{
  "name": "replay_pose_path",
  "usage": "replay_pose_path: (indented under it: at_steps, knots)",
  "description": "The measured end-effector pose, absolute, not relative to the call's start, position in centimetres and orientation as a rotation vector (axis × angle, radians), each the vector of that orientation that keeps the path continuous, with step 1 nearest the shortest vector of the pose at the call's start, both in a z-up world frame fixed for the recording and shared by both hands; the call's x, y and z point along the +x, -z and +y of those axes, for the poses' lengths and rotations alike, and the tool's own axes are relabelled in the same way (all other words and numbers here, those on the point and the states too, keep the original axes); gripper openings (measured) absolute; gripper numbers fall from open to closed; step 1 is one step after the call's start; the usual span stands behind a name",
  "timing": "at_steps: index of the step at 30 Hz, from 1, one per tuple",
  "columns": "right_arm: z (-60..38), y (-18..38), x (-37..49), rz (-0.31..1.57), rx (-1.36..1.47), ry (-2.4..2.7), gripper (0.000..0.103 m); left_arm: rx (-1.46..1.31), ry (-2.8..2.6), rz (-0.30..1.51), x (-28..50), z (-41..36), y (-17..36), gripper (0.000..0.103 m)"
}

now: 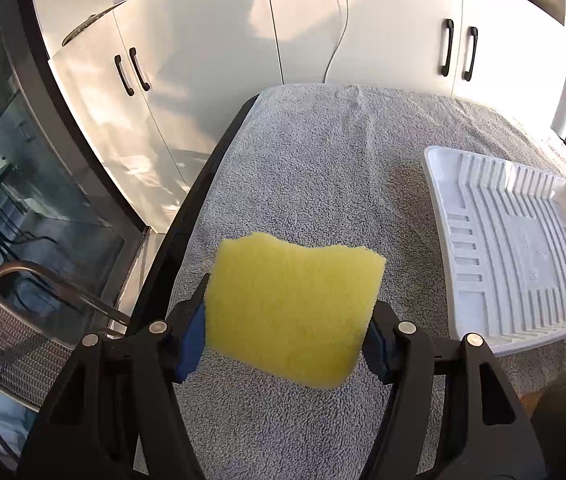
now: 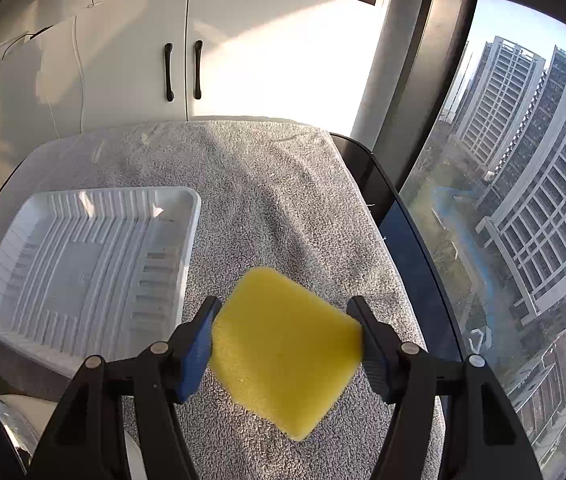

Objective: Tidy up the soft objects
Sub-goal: 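Carry both yellow sponges to the white tray with both tools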

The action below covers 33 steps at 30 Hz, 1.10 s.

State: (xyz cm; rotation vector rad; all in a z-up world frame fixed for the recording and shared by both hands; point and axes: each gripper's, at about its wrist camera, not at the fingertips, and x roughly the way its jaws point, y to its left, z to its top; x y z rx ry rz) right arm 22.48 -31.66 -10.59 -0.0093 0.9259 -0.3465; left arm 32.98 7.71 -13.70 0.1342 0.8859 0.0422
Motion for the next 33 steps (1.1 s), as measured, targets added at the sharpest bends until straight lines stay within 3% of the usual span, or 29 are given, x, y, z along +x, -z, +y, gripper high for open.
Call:
replay_pose_path:
  at_steps: [17,33]
  knots:
    - [-28.0,11.3,32.2,1.008,-0.010,0.118,0.067,0.189,0.197,0.911,39.6,-2.0,13.1,0.062]
    - [-24.9,16.6,36.2,1.212,0.082,-0.090,0.067,0.368,0.417,1.027,40.4,-8.4,17.0,0.064]
